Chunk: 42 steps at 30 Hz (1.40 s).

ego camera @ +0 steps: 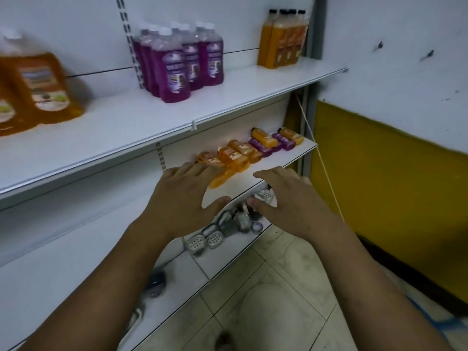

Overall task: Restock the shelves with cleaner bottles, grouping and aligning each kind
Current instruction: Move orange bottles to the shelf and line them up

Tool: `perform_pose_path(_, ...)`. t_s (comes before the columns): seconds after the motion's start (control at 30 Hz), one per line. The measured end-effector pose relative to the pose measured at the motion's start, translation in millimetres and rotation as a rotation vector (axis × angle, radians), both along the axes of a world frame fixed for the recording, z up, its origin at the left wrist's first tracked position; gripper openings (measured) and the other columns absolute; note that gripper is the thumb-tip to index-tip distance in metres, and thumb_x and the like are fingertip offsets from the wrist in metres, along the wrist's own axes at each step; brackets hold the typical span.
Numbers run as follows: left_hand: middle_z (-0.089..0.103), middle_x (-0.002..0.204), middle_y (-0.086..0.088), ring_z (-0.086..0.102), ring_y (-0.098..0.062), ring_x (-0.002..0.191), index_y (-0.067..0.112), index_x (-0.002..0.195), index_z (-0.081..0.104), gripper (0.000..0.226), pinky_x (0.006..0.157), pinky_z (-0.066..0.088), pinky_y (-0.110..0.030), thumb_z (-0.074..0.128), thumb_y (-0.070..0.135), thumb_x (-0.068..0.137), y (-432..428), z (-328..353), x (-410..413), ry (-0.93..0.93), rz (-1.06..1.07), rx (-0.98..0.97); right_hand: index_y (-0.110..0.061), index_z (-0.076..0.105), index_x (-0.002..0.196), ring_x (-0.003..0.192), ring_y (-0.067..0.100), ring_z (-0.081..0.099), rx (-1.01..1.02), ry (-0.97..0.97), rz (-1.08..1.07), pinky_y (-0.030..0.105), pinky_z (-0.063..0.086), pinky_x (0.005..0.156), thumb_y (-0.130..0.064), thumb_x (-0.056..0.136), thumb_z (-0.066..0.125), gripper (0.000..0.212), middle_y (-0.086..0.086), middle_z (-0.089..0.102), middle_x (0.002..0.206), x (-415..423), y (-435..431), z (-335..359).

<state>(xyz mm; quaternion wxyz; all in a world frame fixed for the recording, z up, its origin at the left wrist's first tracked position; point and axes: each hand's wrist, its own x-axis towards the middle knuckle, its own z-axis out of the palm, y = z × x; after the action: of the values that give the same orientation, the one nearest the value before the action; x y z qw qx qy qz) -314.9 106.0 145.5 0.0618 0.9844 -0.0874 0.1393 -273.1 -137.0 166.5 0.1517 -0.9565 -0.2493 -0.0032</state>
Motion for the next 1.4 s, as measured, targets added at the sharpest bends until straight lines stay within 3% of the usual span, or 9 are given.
perform_pose_path(0.2, 0.053, 0.151, 0.01, 0.049, -0.019, 0.139, 0.045, 0.149, 0.034, 0.061, 0.11, 0.041, -0.048, 0.046, 0.072, 0.096, -16.1, -31.1, 111.8, 0.043, -0.02, -0.053, -0.037, 0.04, 0.153, 0.143, 0.018, 0.04, -0.037, -0.015, -0.005, 0.049, 0.032, 0.118, -0.063, 0.099, 0.051, 0.061, -0.008, 0.045, 0.156, 97.4, -13.8, -7.4)
perform_pose_path(0.47, 0.055, 0.146, 0.012, 0.05, -0.017, 0.136, 0.042, 0.149, 0.04, 0.065, 0.106, 0.041, -0.042, 0.039, 0.075, 0.092, -22.9, -50.8, 204.8, 0.134, 0.049, -0.041, -0.036, 0.04, 0.154, 0.14, 0.018, 0.043, -0.045, 0.015, 0.065, 0.045, 0.036, 0.112, -0.064, 0.1, 0.051, 0.062, -0.008, 0.046, 0.155, 208.5, -23.3, -30.1)
perform_pose_path(0.73, 0.062, 0.141, 0.009, 0.057, -0.019, 0.126, 0.04, 0.144, 0.05, 0.067, 0.103, 0.041, -0.04, 0.03, 0.076, 0.092, -32.0, -91.7, 261.3, 0.189, 0.342, -0.105, -0.035, 0.042, 0.149, 0.138, 0.022, 0.045, -0.034, 0.084, 0.301, 0.049, 0.041, 0.111, -0.064, 0.098, 0.054, 0.06, -0.006, 0.046, 0.153, 345.9, -25.3, -85.2)
perform_pose_path(0.9, 0.068, 0.131, 0.002, 0.065, -0.024, 0.117, 0.033, 0.142, 0.055, 0.077, 0.097, 0.05, -0.043, 0.026, 0.08, 0.089, -39.8, -123.0, 282.1, 0.243, 0.616, -0.122, -0.033, 0.053, 0.141, 0.123, 0.022, 0.057, -0.016, 0.089, 0.483, 0.041, 0.052, 0.095, -0.065, 0.094, 0.058, 0.056, -0.006, 0.057, 0.14, 414.8, -17.3, -108.0)
perform_pose_path(1.0, 0.068, 0.13, 0.003, 0.066, -0.024, 0.115, 0.033, 0.141, 0.055, 0.073, 0.092, 0.055, -0.043, 0.035, 0.08, 0.089, -41.7, -145.3, 291.5, 0.281, 0.757, -0.237, -0.035, 0.053, 0.138, 0.119, 0.018, 0.06, 0.043, 0.193, 0.509, 0.038, 0.054, 0.092, -0.064, 0.093, 0.06, 0.054, -0.007, 0.059, 0.136, 444.9, -8.7, -130.1)
perform_pose_path(1.17, 0.065, 0.133, -0.003, 0.066, -0.022, 0.118, 0.031, 0.142, 0.049, 0.065, 0.094, 0.058, -0.042, 0.067, 0.065, 0.09, -29.0, -176.7, 312.5, 0.331, 0.947, -0.596, -0.037, 0.054, 0.136, 0.118, 0.015, 0.061, 0.238, 0.482, 0.424, 0.038, 0.055, 0.092, -0.062, 0.09, 0.068, 0.054, -0.008, 0.061, 0.136, 474.2, 8.9, -177.0)
perform_pose_path(1.3, 0.063, 0.138, -0.01, 0.066, -0.03, 0.116, 0.024, 0.149, 0.041, 0.075, 0.095, 0.057, -0.042, 0.071, 0.059, 0.091, -10.3, -200.9, 340.1, 0.352, 1.041, -0.761, -0.026, 0.056, 0.134, 0.12, 0.019, 0.061, 0.376, 0.622, 0.286, 0.036, 0.054, 0.094, -0.053, 0.09, 0.075, 0.055, -0.005, 0.064, 0.131, 489.7, 27.0, -218.5)
perform_pose_path(1.4, 0.061, 0.14, -0.015, 0.065, -0.034, 0.117, 0.019, 0.152, 0.039, 0.076, 0.091, 0.057, -0.042, 0.072, 0.053, 0.093, 0.2, -217.4, 365.7, 0.325, 1.061, -0.882, -0.021, 0.049, 0.141, 0.126, 0.022, 0.059, 0.45, 0.665, 0.202, 0.04, 0.053, 0.099, -0.05, 0.088, 0.078, 0.067, 0.0, 0.06, 0.139, 499.7, 37.9, -251.6)
